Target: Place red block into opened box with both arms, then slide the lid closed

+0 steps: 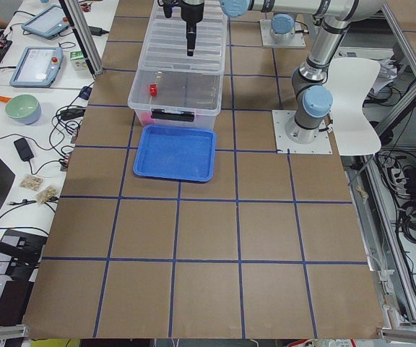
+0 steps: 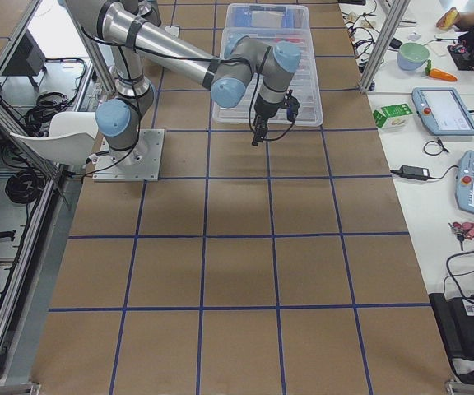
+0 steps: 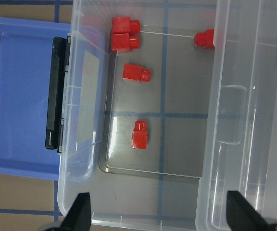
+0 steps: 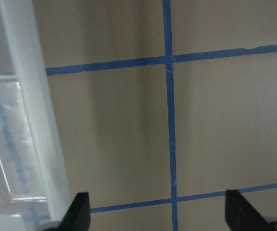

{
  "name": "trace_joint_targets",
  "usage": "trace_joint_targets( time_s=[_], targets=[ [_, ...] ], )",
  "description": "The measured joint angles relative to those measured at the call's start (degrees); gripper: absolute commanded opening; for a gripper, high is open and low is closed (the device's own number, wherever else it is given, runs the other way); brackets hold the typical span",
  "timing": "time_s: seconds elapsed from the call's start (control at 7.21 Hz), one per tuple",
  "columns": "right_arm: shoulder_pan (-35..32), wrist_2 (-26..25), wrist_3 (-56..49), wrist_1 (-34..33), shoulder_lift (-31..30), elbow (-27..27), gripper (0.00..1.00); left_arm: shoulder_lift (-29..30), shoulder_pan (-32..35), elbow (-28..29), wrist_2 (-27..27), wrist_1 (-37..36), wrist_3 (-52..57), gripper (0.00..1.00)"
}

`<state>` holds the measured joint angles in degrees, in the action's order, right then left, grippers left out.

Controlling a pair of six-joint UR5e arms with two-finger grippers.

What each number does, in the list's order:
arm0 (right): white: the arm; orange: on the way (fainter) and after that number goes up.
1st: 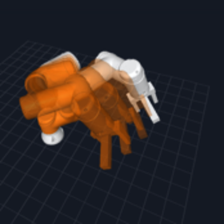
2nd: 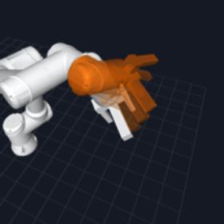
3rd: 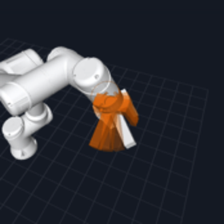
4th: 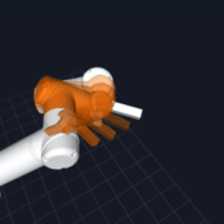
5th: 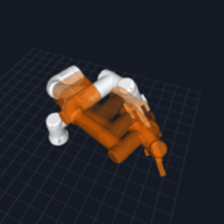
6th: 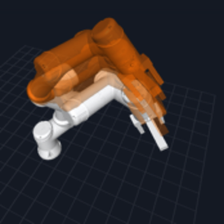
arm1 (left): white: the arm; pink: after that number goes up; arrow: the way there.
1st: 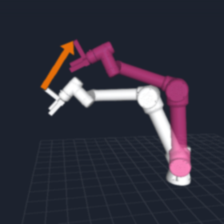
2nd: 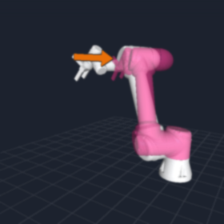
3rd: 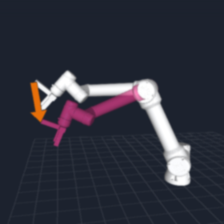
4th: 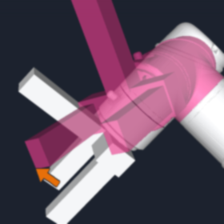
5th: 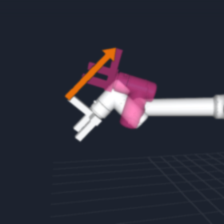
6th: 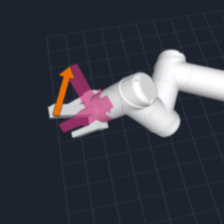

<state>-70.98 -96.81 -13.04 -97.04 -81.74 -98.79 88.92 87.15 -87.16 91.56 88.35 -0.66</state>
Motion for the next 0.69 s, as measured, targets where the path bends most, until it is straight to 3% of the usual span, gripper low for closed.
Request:
trace_joint_targets(
  time_s=[0.69],
  targets=[
    [-6.2, 1.1, 4.1, -2.4, 1.3, 0.3, 1.0, -0.3, -0.9, 0.6, 0.6, 2.7, 0.2, 1.0]
  ],
)
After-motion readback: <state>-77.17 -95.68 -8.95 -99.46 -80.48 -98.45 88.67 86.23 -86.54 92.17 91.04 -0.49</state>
